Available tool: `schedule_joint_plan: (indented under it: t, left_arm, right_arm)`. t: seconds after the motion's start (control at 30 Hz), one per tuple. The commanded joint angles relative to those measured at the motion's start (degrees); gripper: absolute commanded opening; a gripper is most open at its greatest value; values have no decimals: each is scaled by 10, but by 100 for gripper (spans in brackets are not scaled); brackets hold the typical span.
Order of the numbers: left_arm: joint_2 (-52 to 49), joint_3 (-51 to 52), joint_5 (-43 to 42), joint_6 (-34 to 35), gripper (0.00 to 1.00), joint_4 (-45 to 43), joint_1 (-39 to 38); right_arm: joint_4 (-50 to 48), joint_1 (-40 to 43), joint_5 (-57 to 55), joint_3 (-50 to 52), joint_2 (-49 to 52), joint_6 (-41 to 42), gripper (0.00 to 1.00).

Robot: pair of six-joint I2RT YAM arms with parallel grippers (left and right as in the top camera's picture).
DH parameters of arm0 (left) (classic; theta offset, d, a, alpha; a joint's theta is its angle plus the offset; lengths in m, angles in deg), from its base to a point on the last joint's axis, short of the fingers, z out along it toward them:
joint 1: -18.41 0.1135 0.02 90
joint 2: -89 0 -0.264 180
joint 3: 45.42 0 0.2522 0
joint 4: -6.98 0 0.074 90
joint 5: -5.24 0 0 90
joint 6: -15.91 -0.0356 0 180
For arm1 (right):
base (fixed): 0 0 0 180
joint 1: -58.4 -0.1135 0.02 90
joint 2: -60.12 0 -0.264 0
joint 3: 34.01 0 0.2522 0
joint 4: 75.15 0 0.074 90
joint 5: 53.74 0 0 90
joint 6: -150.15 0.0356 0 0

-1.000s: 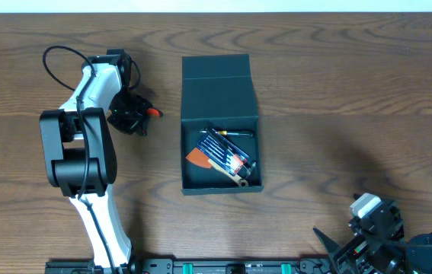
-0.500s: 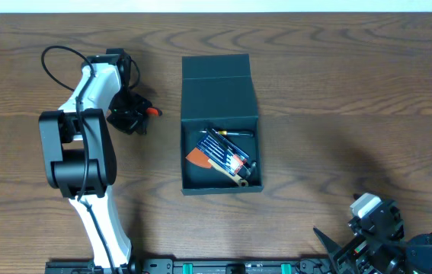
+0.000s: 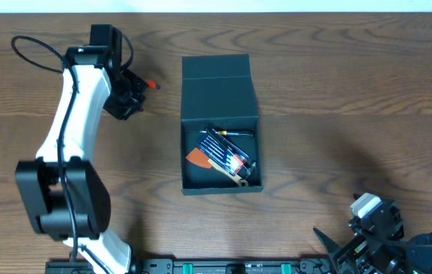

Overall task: Pack container
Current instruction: 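Carry the pliers over the box and lower them inside with the left gripper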

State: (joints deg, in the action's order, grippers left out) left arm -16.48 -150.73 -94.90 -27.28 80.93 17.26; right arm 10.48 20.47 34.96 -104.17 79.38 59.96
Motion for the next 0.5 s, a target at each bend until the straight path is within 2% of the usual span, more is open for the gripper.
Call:
schedule_joint_plan:
  t: [0.0, 0.47]
  left_arm:
    - [39, -5, 3, 19, 6, 2, -34]
    - [101, -4, 50, 181, 6, 2, -283]
  right_arm:
    - [-1, 2, -4, 0, -2, 10, 99]
    - [-1, 2, -4, 0, -2, 10, 99]
